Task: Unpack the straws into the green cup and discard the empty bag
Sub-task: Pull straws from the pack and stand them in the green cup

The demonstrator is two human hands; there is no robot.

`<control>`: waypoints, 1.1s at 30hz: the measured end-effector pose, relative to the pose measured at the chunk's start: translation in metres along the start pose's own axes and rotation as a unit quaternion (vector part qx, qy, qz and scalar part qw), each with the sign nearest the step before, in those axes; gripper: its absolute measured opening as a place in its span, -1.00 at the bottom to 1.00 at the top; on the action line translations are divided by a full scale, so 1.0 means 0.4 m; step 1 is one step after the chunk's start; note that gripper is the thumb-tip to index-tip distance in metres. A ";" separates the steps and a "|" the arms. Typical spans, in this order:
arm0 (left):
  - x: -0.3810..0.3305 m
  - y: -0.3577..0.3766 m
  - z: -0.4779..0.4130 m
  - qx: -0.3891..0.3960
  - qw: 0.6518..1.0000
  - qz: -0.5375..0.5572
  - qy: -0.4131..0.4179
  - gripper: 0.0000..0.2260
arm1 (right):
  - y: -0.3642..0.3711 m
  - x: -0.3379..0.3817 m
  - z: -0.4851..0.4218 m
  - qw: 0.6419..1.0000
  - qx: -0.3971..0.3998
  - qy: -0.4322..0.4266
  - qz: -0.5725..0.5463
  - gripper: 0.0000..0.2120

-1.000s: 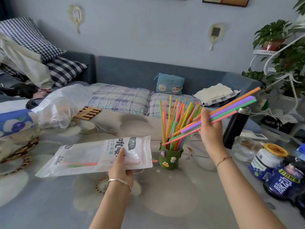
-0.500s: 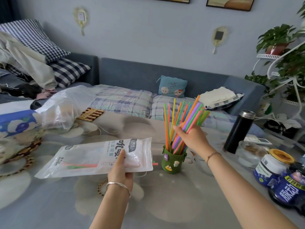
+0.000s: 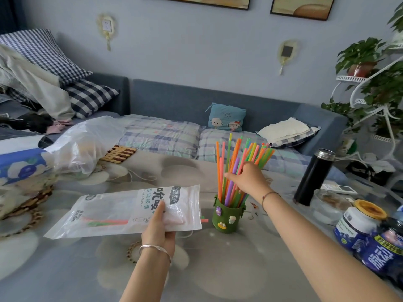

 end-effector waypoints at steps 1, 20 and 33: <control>0.000 0.001 0.002 0.001 1.000 -0.001 -0.002 -0.62 | -0.001 0.003 0.000 1.000 0.002 -0.014 -0.017 -0.71; 0.005 0.025 0.030 -0.020 0.999 -0.037 0.006 -0.80 | -0.001 0.027 0.167 0.932 -0.163 -0.111 -0.306 -0.90; -0.005 0.036 0.058 -0.006 0.997 -0.068 0.018 -0.92 | -0.078 -0.053 0.111 0.949 -0.255 -0.128 -0.133 -0.77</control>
Point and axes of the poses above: each hand's wrist, its own z-axis away from the middle knuckle, its own y-axis out of the palm, x = y × z, the point moved 4 cm from there along -z, towards the middle knuckle, and after that the axes turned 13 degrees about -z, right-handed, at the moved point
